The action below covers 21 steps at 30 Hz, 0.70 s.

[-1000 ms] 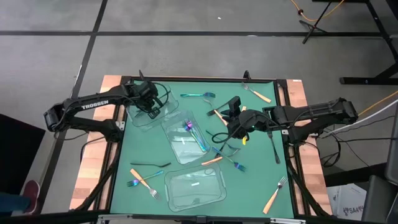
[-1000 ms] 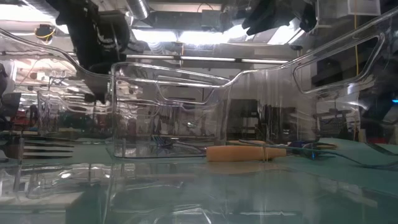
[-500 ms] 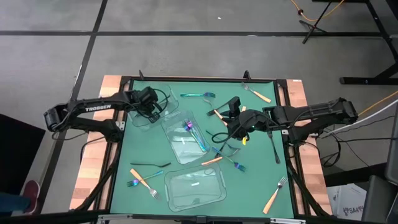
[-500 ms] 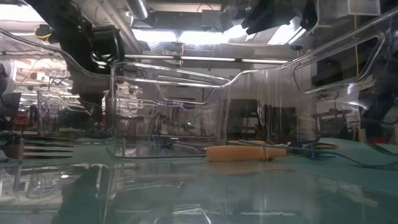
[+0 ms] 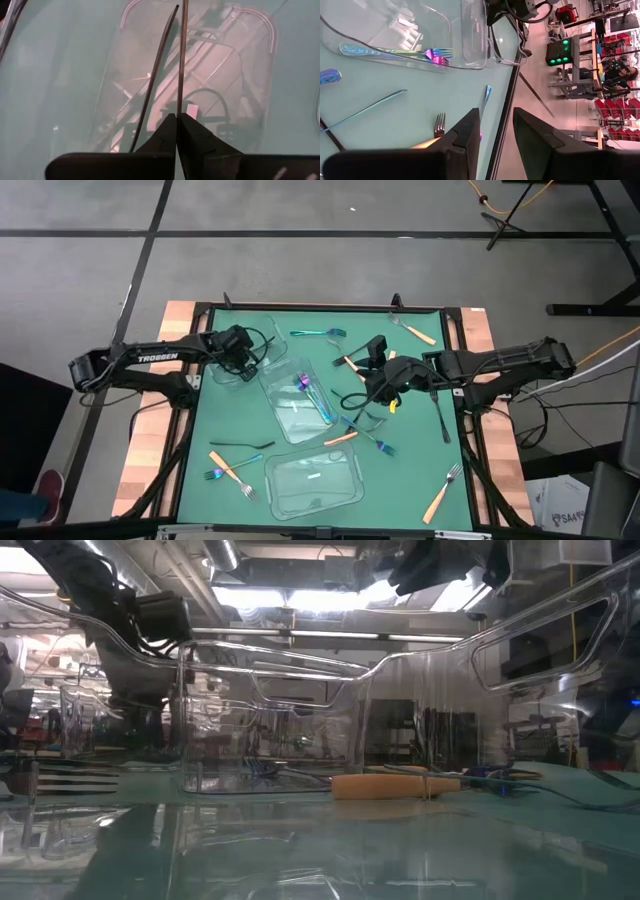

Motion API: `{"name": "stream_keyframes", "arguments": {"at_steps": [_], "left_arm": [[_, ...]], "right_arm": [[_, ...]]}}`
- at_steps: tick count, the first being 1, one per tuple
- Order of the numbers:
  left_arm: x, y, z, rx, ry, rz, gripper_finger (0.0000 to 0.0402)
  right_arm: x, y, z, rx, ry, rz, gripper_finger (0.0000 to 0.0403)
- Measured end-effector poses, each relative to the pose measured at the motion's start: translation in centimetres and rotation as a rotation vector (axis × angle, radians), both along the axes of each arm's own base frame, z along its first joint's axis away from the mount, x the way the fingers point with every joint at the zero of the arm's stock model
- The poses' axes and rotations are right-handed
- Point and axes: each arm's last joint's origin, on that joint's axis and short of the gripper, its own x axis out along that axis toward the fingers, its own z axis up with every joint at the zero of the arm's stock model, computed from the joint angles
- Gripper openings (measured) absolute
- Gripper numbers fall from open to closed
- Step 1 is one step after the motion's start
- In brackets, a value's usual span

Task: Sort silverware by color (type)
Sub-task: Put the black fork into the top transparent bin

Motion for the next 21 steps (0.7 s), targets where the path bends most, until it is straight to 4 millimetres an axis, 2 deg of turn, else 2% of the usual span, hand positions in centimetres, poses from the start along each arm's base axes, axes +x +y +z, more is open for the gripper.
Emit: {"name": "stream_keyframes", "arguments": {"at_steps": [10,21], "left_arm": [[0.36,0.23,0.11,0.029,-0.039,-0.007,0.0009],[0.38,0.21,0.10,0.023,-0.043,-0.011,0.0048]], "right_arm": [[0.00,0.00,0.00,0.000,0.000,0.000,0.0115],[0.00,-0.01,0.00,0.000,0.000,0.000,0.0115]]}}
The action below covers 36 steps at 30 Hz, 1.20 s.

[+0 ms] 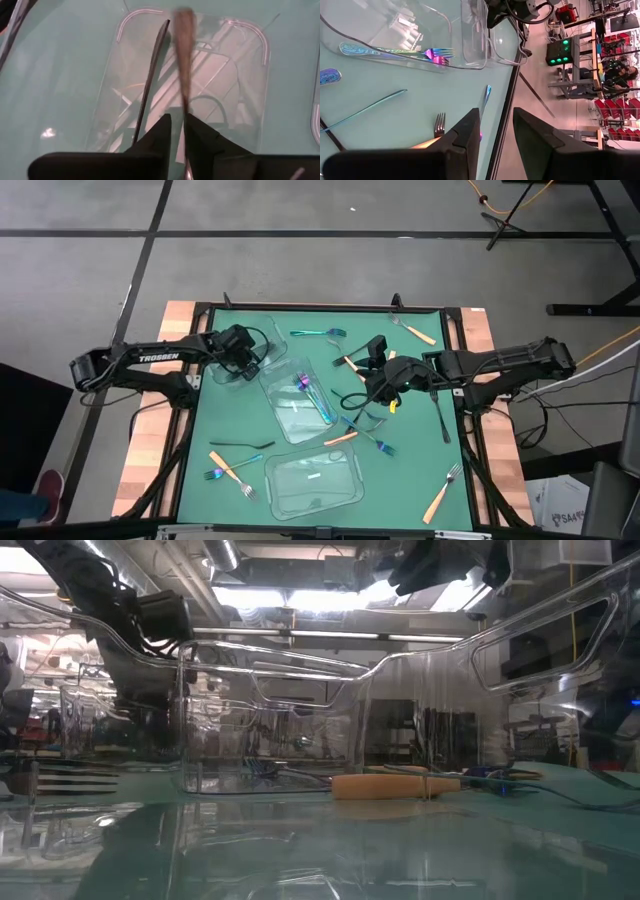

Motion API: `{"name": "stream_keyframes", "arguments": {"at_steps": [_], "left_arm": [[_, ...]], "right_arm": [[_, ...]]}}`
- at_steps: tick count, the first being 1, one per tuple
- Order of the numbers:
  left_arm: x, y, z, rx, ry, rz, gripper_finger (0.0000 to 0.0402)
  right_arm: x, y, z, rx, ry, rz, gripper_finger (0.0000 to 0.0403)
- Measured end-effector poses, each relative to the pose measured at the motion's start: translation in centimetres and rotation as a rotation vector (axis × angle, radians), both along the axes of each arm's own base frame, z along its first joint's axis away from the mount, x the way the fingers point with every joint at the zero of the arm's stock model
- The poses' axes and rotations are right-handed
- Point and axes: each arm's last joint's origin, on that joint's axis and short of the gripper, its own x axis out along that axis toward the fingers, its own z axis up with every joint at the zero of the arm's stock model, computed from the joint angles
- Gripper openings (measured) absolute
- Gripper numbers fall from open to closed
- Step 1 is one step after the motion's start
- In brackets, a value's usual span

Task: Sort silverware by color (type)
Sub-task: Put the black fork into the top transparent bin, then put the yellow fork into the bottom transparent bin

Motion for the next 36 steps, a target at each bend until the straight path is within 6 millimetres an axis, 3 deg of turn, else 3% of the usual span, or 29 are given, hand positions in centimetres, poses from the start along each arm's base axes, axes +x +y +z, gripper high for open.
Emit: {"name": "stream_keyframes", "arguments": {"at_steps": [9,16,22,30,36], "left_arm": [[0.2,0.2,0.4,0.008,0.002,-0.002,0.0060],[1.4,0.9,3.3,0.061,-0.056,-0.019,0.0060],[2.4,1.3,7.3,0.101,-0.038,-0.099,0.0060],[4.6,1.6,14.6,0.266,-0.257,-0.173,0.0060],[5.9,2.1,18.4,0.349,-0.405,-0.205,0.0060]], "right_arm": [[0.0,0.0,0.0,0.000,0.001,0.000,0.0115],[0.0,0.0,0.0,-0.017,0.001,-0.012,0.0115],[0.0,-0.1,0.0,-0.022,0.001,-0.018,0.0115],[0.0,-0.1,0.0,-0.022,0.001,-0.017,0.0115],[0.0,-0.1,0.0,-0.022,0.001,-0.017,0.0115]]}}
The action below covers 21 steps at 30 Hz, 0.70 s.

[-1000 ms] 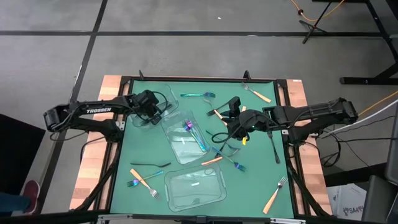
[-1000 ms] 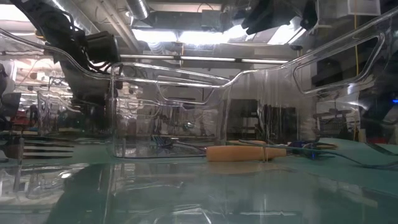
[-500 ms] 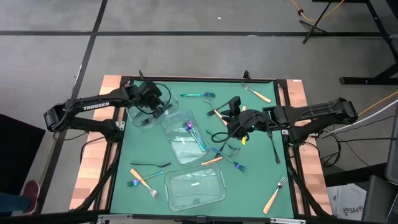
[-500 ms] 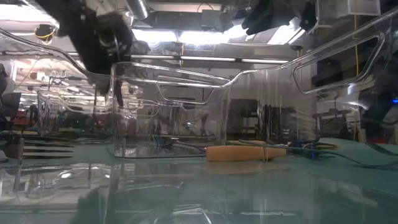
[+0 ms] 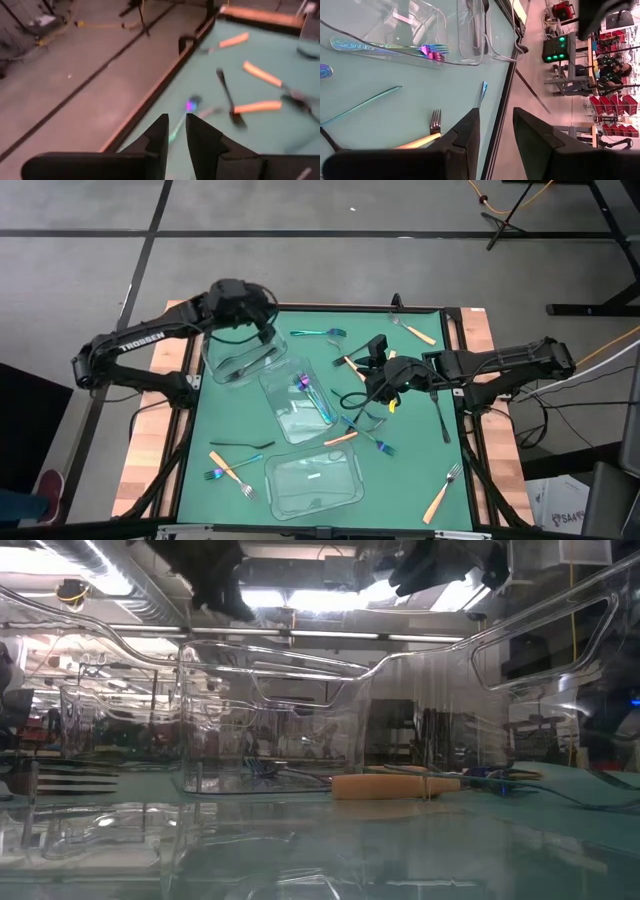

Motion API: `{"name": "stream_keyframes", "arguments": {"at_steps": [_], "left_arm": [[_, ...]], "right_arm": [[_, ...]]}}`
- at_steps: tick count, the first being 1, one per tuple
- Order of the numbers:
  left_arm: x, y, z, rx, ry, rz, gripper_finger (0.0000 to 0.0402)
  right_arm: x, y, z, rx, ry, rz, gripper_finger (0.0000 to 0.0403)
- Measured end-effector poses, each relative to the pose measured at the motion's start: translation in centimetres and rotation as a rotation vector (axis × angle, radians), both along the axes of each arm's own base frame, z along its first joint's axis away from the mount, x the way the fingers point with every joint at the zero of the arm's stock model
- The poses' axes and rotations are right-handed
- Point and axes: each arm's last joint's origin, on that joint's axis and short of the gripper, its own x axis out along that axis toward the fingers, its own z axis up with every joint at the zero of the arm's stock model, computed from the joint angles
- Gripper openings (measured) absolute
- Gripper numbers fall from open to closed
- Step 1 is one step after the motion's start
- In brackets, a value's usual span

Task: Sort silverware by color (type)
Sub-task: Put the yellow fork into the bottom transparent bin

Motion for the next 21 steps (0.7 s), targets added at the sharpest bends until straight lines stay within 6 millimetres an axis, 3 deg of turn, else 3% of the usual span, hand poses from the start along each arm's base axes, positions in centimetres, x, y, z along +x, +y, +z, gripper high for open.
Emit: {"name": "stream_keyframes", "arguments": {"at_steps": [6,12,15,21], "left_arm": [[3.6,1.7,1.4,0.006,0.009,-0.086,0.0060],[8.8,4.7,1.1,0.033,0.089,-0.140,0.0060],[11.1,6.2,0.1,0.007,0.145,-0.169,0.0060],[14.6,9.2,-4.0,-0.102,0.264,-0.211,0.0060]], "right_arm": [[0.0,0.0,0.0,0.000,0.000,0.000,0.0115],[0.0,0.0,0.0,0.000,0.000,0.001,0.0115],[0.0,0.0,0.0,0.001,0.000,0.000,0.0115],[0.0,0.0,0.0,0.022,-0.010,-0.015,0.0115]]}}
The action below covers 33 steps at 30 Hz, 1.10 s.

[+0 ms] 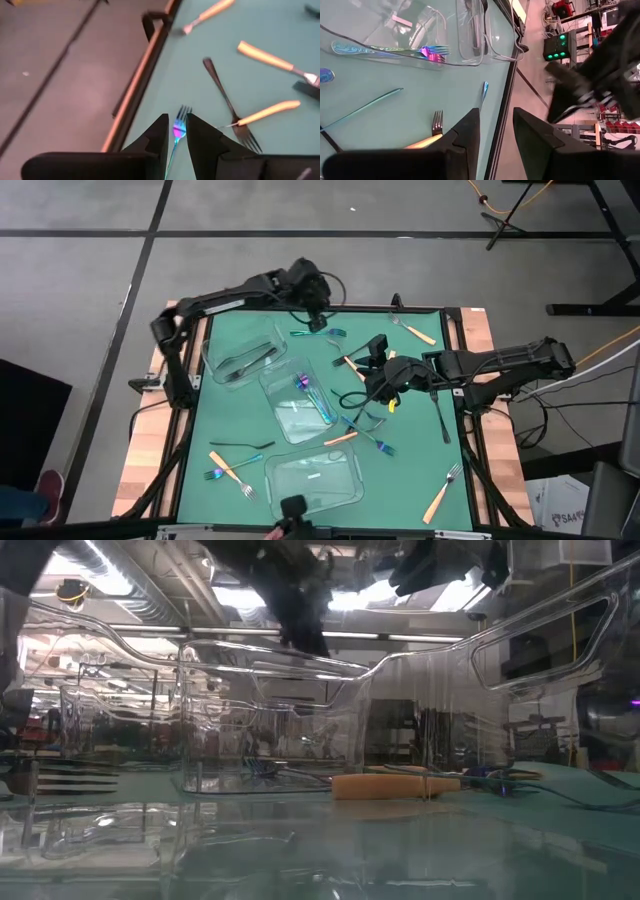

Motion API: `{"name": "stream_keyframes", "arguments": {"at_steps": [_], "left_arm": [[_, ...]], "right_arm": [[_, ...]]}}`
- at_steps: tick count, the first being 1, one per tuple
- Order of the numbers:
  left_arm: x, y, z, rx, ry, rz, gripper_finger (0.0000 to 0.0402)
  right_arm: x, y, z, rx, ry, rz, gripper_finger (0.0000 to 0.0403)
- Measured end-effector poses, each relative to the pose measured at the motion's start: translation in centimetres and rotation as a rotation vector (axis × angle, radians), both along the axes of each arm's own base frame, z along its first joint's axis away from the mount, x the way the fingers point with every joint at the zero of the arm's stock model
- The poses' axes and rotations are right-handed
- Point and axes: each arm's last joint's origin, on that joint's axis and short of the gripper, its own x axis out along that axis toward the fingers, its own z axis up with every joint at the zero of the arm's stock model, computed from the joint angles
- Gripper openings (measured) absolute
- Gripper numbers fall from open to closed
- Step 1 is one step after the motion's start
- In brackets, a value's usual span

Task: Sort silverware by color (type)
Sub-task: Put the yellow fork into the bottom transparent bin

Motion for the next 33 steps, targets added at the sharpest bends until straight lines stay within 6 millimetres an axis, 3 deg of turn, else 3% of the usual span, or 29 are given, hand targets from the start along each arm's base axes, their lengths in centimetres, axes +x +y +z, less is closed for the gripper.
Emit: {"name": "stream_keyframes", "arguments": {"at_steps": [7,11,33], "left_arm": [[1.7,2.1,-6.0,-0.086,0.155,-0.027,0.0060],[1.9,2.3,-8.1,-0.109,0.225,-0.035,0.0060],[1.9,2.2,-7.7,-0.074,0.235,-0.054,0.0060]], "right_arm": [[0.0,0.0,0.0,0.001,0.000,0.000,0.0115],[0.0,0.0,0.0,0.007,0.001,0.008,0.0115],[0.0,-0.2,0.0,0.023,-0.006,-0.010,0.0115]]}}
